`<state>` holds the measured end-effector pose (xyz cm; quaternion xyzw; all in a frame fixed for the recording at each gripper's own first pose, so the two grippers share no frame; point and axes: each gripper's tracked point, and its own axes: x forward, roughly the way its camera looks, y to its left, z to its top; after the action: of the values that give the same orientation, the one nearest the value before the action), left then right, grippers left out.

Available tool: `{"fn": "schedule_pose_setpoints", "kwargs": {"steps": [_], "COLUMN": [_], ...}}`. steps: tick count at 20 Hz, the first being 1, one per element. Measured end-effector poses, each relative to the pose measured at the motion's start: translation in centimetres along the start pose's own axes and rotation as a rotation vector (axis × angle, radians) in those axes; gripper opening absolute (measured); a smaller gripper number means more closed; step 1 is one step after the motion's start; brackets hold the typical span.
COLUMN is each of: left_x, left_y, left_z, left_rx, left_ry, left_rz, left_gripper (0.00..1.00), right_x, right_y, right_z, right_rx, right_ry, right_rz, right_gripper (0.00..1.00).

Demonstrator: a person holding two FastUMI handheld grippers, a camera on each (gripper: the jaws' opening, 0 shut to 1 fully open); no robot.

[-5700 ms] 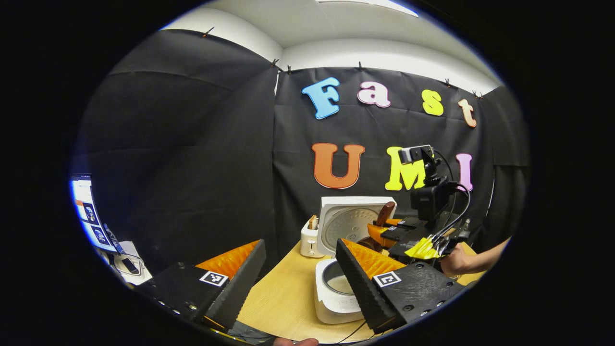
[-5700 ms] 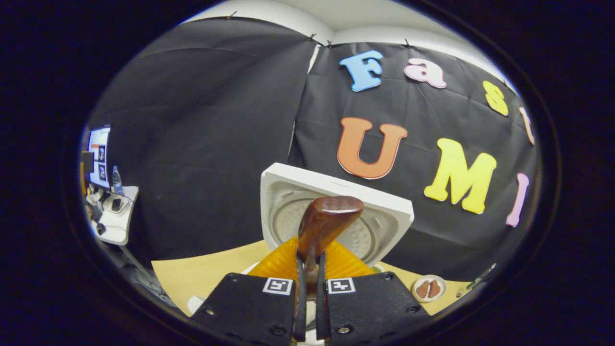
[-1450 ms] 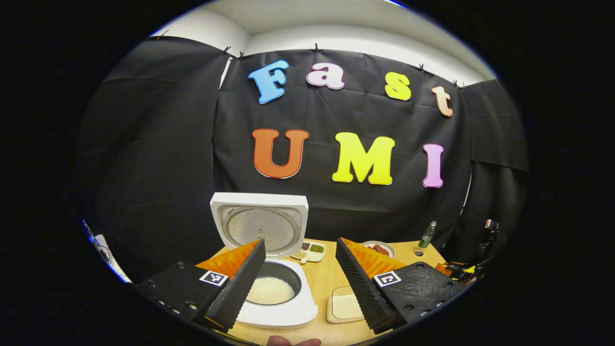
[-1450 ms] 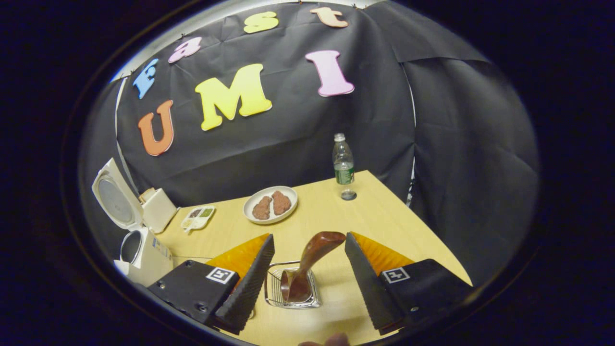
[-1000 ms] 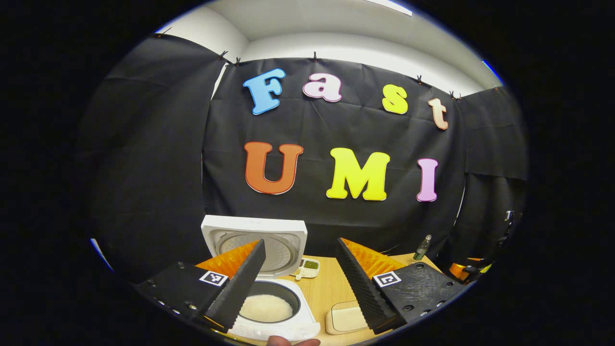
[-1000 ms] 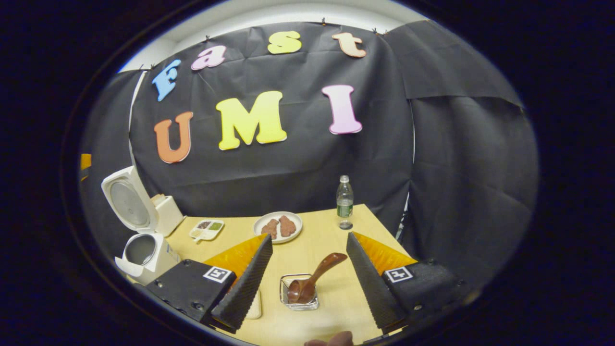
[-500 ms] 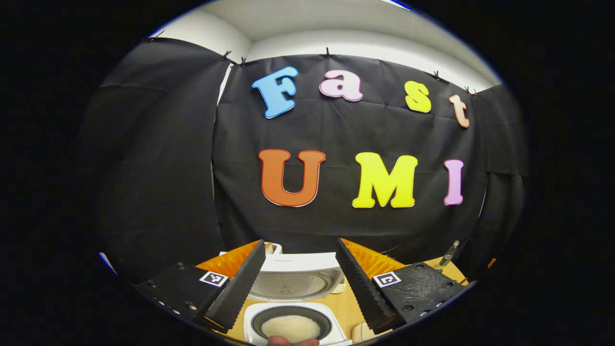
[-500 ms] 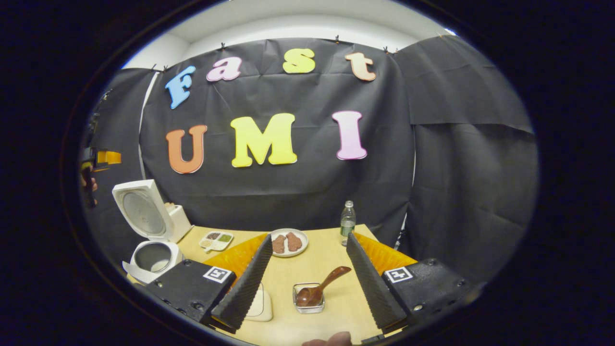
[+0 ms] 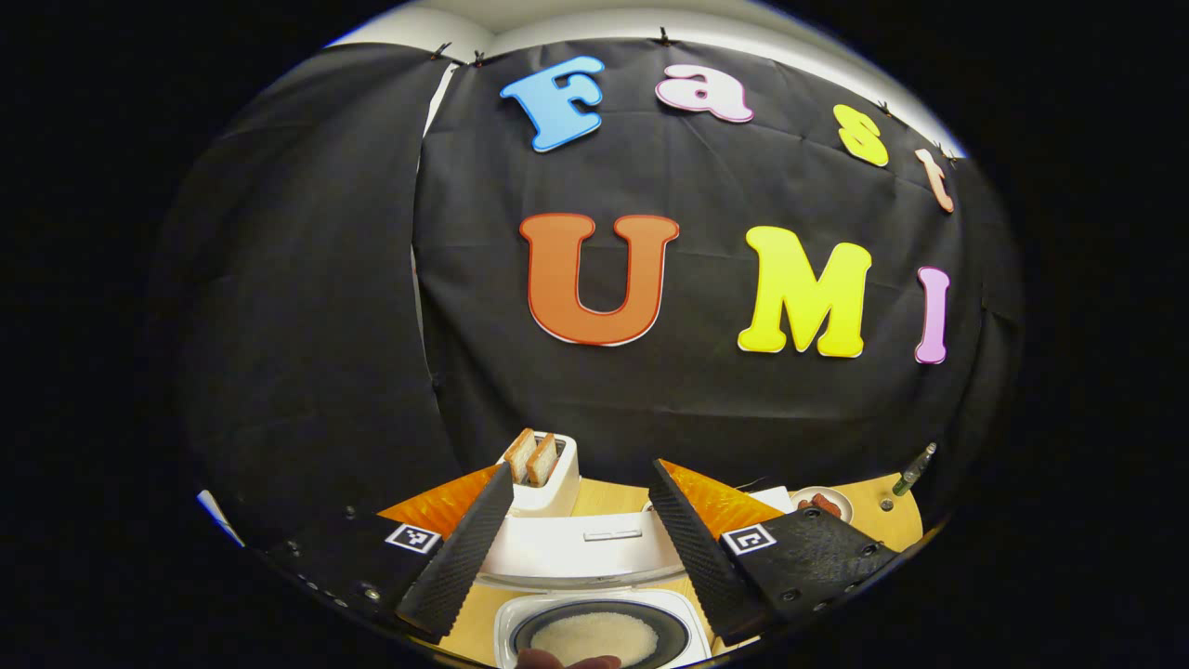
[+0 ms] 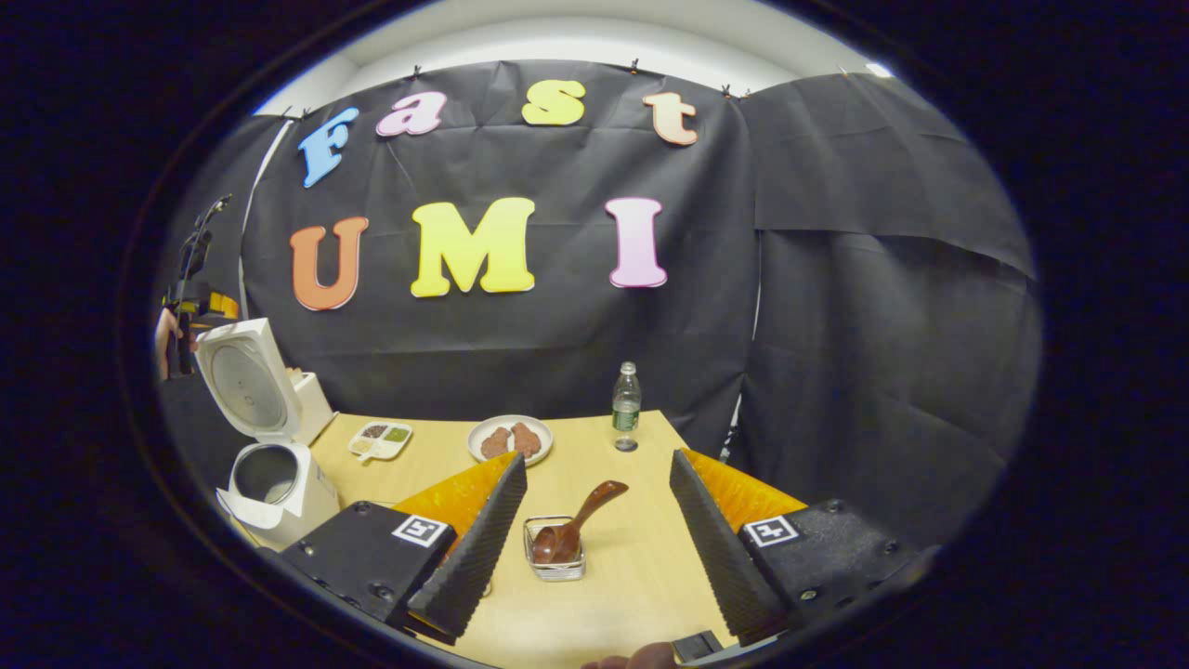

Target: Close the left gripper, press the button to open the rice cooker; take a wooden spoon from the chopstick holder with the right hand, scoop a spoonful of rice and pour it into the rice cooker, then put the wooden spoon back into the chopstick holder.

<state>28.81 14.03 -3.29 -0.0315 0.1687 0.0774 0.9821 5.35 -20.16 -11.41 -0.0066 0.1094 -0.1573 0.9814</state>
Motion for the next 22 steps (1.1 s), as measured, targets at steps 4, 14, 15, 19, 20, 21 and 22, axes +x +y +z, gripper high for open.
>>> {"fn": "schedule_pose_setpoints", "kwargs": {"steps": [4, 14, 15, 19, 20, 21, 22], "left_x": [0.1, -8.9, -10.1, -13.1, -13.7, -14.2, -14.6], "left_y": [0.1, -1.9, -2.2, -3.0, -3.1, -3.3, -3.4], "left_z": [-0.8, -7.3, -8.7, -14.4, -15.6, -16.8, -17.9], "left_rx": [0.005, -0.023, -0.026, -0.065, -0.073, -0.078, -0.082], "left_ry": [0.042, 0.19, 0.216, 0.316, 0.34, 0.359, 0.379], "left_rz": [0.005, -0.055, -0.06, -0.066, -0.065, -0.065, -0.065], "left_gripper": [0.96, 0.96, 0.97, 0.96, 0.96, 0.96, 0.97], "right_x": [0.4, 1.7, 1.5, 1.1, 1.0, 0.8, 0.6], "right_y": [0.2, 5.6, 6.1, 7.6, 7.7, 7.9, 7.9], "right_z": [0.2, -0.5, -0.6, -1.7, -2.0, -2.4, -2.7], "right_rx": [0.016, 0.008, 0.002, -0.01, -0.005, -0.001, -0.002], "right_ry": [-0.003, 0.006, 0.006, 0.017, 0.024, 0.03, 0.038], "right_rz": [0.0, 0.16, 0.179, 0.226, 0.232, 0.238, 0.243], "right_gripper": [1.0, 1.0, 1.0, 1.0, 1.0, 1.0, 1.0]}}
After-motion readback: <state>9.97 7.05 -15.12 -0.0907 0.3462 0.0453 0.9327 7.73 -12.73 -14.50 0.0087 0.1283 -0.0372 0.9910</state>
